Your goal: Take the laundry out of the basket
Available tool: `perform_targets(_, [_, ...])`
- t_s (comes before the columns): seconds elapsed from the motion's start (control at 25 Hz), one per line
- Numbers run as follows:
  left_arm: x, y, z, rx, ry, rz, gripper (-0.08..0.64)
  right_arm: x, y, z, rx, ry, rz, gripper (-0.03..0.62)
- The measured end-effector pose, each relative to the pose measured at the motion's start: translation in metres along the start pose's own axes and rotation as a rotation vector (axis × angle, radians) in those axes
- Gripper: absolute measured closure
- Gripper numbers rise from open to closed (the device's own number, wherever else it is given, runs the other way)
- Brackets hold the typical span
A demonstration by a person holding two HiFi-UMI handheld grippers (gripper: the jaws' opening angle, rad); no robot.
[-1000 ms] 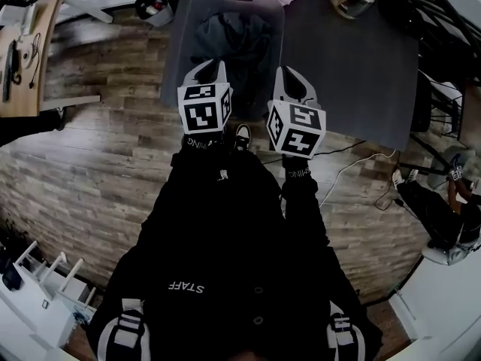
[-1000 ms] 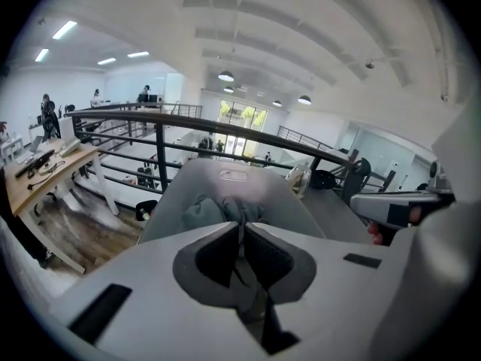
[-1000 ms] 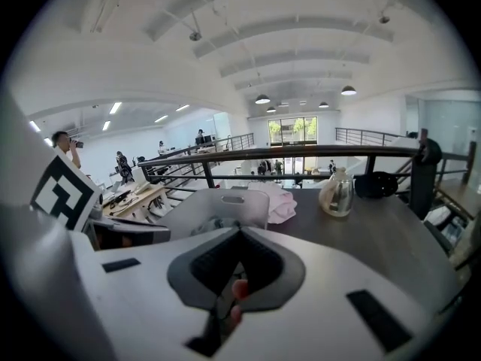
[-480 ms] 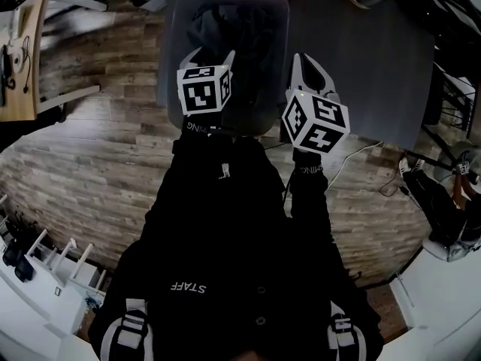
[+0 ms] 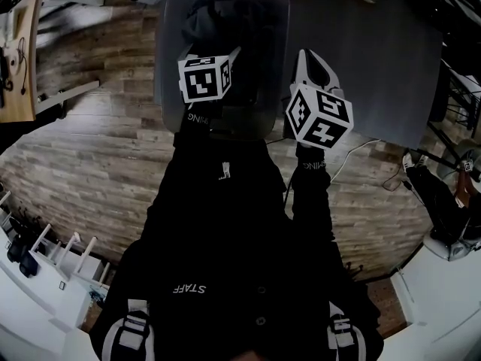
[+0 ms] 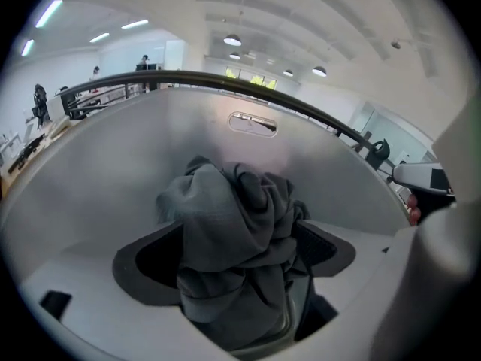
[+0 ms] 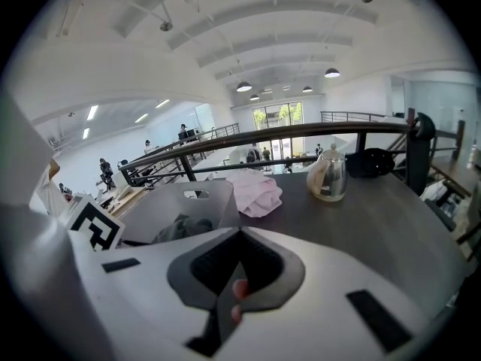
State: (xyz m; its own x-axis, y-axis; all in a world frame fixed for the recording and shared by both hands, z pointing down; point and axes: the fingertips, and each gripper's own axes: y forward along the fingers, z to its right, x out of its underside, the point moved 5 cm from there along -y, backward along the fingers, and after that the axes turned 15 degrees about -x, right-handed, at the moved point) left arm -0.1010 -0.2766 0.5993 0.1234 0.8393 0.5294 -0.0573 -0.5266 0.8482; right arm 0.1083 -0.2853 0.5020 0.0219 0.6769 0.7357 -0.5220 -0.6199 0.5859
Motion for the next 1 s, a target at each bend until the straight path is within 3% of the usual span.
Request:
perform_targets(0.28, [0.006,0.045,0.006,-0.003,0.002,-0.071,-0.02,0.007,0.016,0.018,0.008,0.015,-0.033,0.578])
perform_targets(0.6, [0.023,0.085,0.02,-0.042,0.071,-0.168,-0.023,0.021,0.032,0.036,0.031,0.036,-0.093,0.578])
perform_targets(1.0, [0.036,0.123,0.023,-0.196,0.172,-0.165,-0.023,0.033,0.033,0.046,0.042,0.056,-0.113,0.578])
